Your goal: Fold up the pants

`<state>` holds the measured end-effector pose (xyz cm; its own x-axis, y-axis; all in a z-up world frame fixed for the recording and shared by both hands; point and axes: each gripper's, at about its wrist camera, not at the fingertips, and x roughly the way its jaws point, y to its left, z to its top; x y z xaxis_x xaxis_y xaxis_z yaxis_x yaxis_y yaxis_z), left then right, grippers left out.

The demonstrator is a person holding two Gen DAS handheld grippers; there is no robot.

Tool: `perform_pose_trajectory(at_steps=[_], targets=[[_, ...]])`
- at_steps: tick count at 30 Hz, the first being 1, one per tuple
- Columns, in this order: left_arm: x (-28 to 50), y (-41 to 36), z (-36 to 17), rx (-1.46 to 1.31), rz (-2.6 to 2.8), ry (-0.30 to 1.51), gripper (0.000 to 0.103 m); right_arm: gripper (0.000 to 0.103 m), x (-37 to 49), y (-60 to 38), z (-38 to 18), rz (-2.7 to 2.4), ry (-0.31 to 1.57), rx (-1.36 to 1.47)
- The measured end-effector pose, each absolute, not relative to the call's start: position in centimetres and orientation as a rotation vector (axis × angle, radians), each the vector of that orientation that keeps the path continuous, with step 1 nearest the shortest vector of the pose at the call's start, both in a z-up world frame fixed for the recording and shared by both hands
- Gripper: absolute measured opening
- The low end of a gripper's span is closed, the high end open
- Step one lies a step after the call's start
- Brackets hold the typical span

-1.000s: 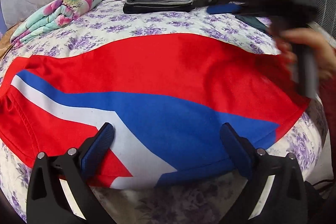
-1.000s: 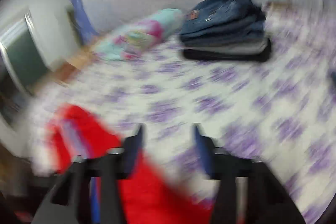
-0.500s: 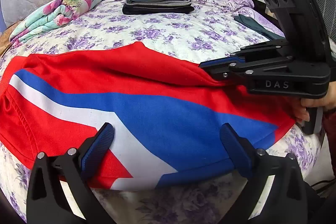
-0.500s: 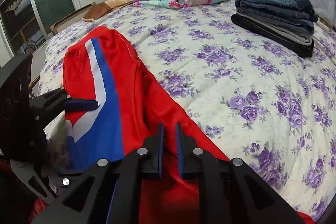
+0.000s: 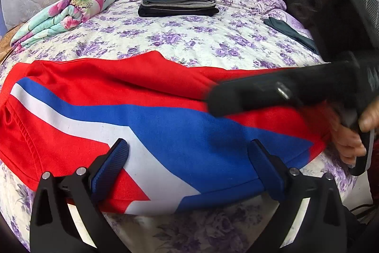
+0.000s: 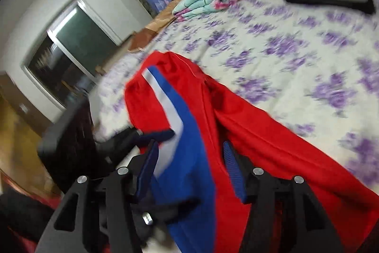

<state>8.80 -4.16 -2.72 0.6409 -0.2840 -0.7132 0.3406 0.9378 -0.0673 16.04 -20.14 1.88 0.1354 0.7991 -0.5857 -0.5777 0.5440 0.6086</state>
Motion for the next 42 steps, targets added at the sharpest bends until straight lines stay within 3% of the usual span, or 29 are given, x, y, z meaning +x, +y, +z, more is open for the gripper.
perform_pose_trajectory(at_steps=[9,15,21,23,24,26,29,32,34,38,42], targets=[[8.8,-4.1,-2.6,0.070,-0.360,0.796,0.098,0.057,22.5,-17.8,-0.9,1.033,1.182,0.777],[8.9,-4.1,-2.5,0.063,-0.362,0.794,0.098,0.057,25.2,-17.8,-0.2,0.941,1.081,0.741],[8.9,-4.2,-2.6,0.064,-0.362,0.795,0.099,0.032,25.2,-17.0,-0.3,0.909,1.017,0.619],[8.9,-4.2,-2.6,0.065,-0.361,0.795,0.099,0.019,25.5,-17.1,-0.1,0.882,0.991,0.562],[9.0,-4.3,-2.5,0.068,-0.361,0.796,0.098,0.007,26.0,-17.0,-0.3,0.842,0.992,0.489],[9.0,-4.4,-2.6,0.078,-0.358,0.798,0.099,0.005,27.0,-16.4,-1.5,0.785,1.038,0.387],[9.1,-4.4,-2.6,0.081,-0.358,0.802,0.099,0.005,26.9,-17.0,-1.2,0.798,1.021,0.421],[9.1,-4.3,-2.6,0.079,-0.357,0.804,0.099,0.019,26.3,-17.7,-0.2,0.838,1.019,0.430],[9.1,-4.4,-2.7,0.085,-0.350,0.806,0.099,0.055,26.5,-19.1,0.3,0.804,1.000,0.476],[9.2,-4.4,-2.7,0.087,-0.349,0.804,0.099,0.051,26.5,-23.9,1.6,0.603,0.855,0.545],[9.5,-4.6,-2.7,0.095,-0.325,0.815,0.099,0.048,22.5,-23.7,2.9,0.745,0.784,0.501]])
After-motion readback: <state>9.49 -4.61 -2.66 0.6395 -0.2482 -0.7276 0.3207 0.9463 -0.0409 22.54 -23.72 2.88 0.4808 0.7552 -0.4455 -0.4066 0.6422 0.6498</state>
